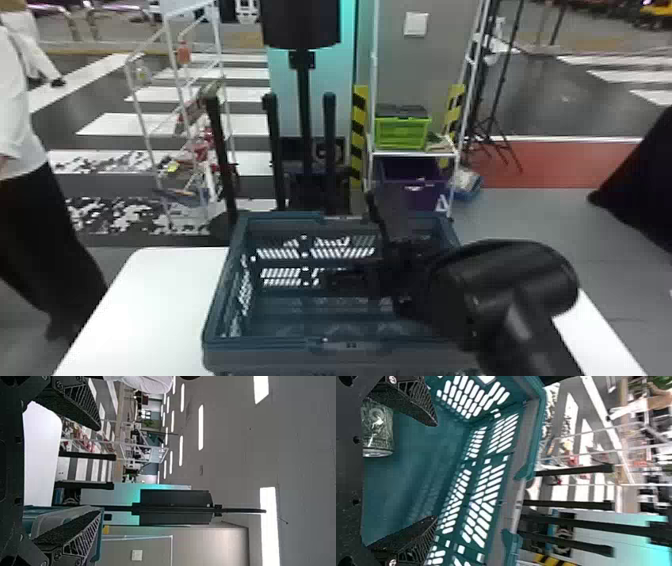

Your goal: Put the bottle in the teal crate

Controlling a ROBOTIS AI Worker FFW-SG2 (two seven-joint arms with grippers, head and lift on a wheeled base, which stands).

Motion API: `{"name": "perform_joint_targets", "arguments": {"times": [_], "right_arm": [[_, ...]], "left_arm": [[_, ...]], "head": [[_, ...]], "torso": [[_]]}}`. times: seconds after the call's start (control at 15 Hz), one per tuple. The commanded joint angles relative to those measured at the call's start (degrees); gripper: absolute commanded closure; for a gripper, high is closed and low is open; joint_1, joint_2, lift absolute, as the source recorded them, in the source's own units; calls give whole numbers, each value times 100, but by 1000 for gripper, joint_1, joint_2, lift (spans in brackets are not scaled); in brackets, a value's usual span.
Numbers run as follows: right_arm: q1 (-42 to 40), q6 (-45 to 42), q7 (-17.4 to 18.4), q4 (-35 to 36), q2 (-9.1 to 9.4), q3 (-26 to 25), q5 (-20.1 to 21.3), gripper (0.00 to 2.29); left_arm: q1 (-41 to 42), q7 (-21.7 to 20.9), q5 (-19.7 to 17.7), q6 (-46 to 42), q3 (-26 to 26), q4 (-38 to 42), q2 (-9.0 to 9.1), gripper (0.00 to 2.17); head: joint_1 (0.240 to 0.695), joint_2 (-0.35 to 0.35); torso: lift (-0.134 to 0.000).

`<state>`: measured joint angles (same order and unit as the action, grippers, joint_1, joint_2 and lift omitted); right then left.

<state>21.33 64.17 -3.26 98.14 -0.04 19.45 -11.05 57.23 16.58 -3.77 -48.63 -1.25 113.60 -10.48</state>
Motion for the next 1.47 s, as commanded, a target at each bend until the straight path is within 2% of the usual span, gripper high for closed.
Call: {"name": "perform_joint_targets", "arguments": {"times": [0.0, 0.13, 0.33, 0.47, 0.53, 0.73, 0.87, 1.0, 1.2, 1.4], "right_arm": [[-551, 13, 1, 988, -190, -3, 200, 56], [-1140, -58, 1, 1761, -462, -126, 200, 53], [-2265, -603, -52, 2755, -928, -697, 120, 53], [-3153, -1552, -105, 3238, -1245, -1075, 68, 49], [-3539, -2026, -122, 3423, -1288, -1277, 68, 49], [-4708, -3626, -184, 3704, -1271, -1761, 59, 49], [-5403, -4804, -184, 3669, -1227, -1945, 41, 49], [-5860, -5630, -184, 3510, -1201, -2051, 6, 49], [-6405, -6175, -184, 3387, -1060, -2147, 6, 49], [-6765, -6175, -184, 3431, -946, -2200, 15, 49]], "left_arm": [[16, 3, 17, -80, -7, 4, 20, 140], [25, 3, 25, -98, -16, 22, 29, 140], [34, 11, 122, -80, -69, 101, 29, 140], [25, 20, 166, 8, -139, 171, 37, 140], [25, 38, 201, 43, -148, 197, 37, 140], [16, 73, 351, 271, -209, 294, 73, 140], [25, 117, 456, 307, -297, 329, 99, 140], [34, 117, 500, 307, -323, 338, 117, 140], [78, 143, 597, 307, -367, 356, 134, 140], [122, 161, 667, 289, -376, 399, 169, 140]], "head": [[499, 0], [499, 0], [499, 0], [499, 0], [499, 0], [499, 0], [499, 0], [499, 0], [499, 0], [499, 0]], "torso": [[0], [0], [0], [0], [0], [0], [0], [0], [0], [0]]}}
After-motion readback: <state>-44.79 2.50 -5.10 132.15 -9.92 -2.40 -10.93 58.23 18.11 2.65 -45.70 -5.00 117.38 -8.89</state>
